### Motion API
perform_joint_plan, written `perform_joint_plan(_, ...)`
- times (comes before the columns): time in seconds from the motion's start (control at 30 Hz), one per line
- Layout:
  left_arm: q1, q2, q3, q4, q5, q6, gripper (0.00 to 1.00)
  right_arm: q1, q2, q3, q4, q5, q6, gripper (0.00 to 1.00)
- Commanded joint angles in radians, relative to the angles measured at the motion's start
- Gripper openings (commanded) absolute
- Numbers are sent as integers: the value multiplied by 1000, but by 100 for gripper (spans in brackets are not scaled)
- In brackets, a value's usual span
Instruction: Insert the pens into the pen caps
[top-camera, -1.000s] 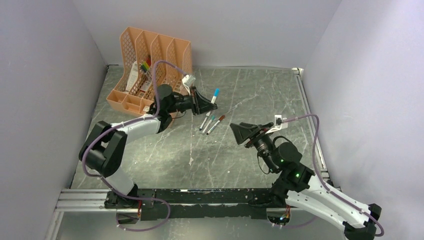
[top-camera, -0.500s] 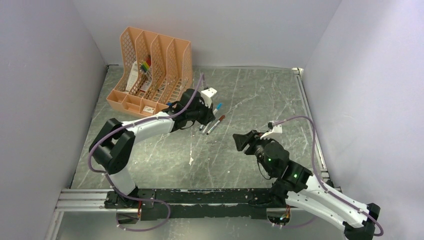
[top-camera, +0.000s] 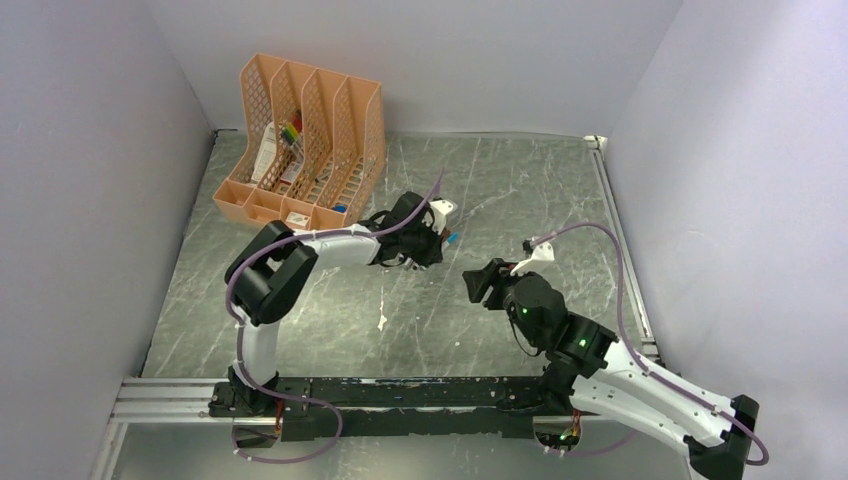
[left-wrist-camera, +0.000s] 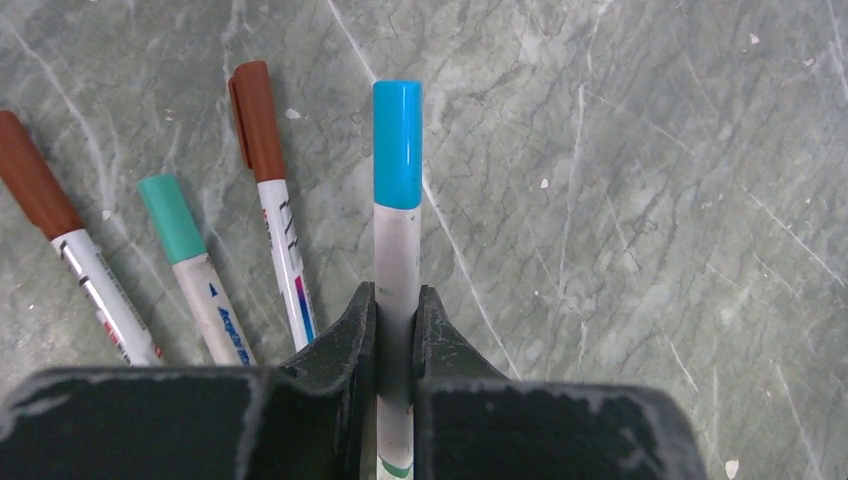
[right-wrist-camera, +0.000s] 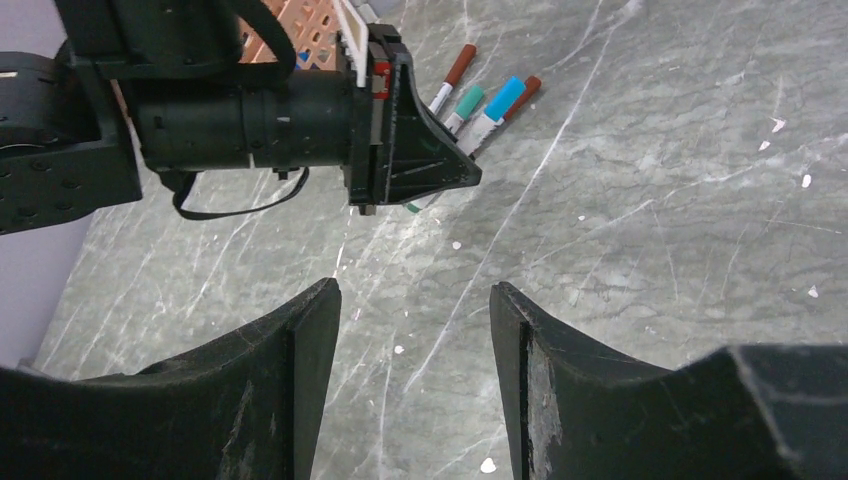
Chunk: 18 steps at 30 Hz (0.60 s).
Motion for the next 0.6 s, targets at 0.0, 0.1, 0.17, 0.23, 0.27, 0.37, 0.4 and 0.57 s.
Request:
perform_joint_plan(0.0,-12,41,59,-8,31,13,16,2,-22,12,-23,12,-1,56)
perform_joint_plan(0.1,-13,72,86,-25,28,23,23,2,-28,14,-39,13,3,56)
perform_joint_plan(0.17,-15,98,115,-53,20,28,30,3,-33,16,-50,19,5,56)
perform_joint_plan(0.23,-18,112,131,-68,9,34,33,3,-39,16,-61,22,9,56)
perform_joint_plan(0.27,-19,115,135,-68,2,35,33,3,-44,16,-63,21,10,56)
perform_joint_plan(0.37,-23,114,144,-73,-22,32,33,2,-53,11,-67,22,12,56)
perform_joint_plan(0.4,-26,111,144,-74,-31,33,33,2,-53,9,-70,23,14,56)
perform_joint_plan(0.57,-39,61,133,-52,-59,31,33,3,-52,10,-70,23,16,56)
